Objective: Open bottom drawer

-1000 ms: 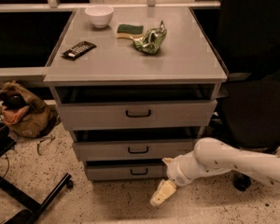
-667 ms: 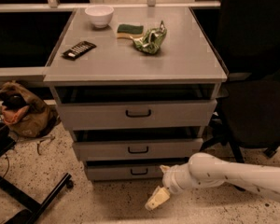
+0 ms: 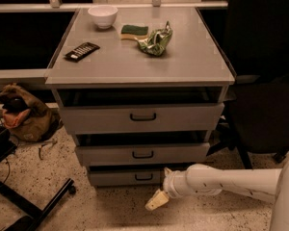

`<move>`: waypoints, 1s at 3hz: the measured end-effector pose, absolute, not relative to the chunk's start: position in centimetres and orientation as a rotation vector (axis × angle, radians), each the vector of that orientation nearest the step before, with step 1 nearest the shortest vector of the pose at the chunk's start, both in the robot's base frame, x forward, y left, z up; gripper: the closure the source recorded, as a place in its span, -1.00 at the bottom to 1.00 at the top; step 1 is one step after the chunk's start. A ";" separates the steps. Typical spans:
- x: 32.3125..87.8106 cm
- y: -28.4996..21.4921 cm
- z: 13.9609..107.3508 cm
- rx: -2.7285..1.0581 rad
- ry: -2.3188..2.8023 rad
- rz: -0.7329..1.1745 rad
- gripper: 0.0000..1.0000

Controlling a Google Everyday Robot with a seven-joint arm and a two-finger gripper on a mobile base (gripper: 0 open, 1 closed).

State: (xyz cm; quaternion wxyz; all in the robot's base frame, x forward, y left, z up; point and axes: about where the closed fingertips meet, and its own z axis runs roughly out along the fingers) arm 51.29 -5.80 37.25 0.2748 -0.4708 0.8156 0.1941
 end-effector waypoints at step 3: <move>56.5 -2.7 27.7 -1.313 2.205 0.509 -1.00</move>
Offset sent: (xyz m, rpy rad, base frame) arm 0.0617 0.0498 -0.1174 -0.0352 0.0059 0.0905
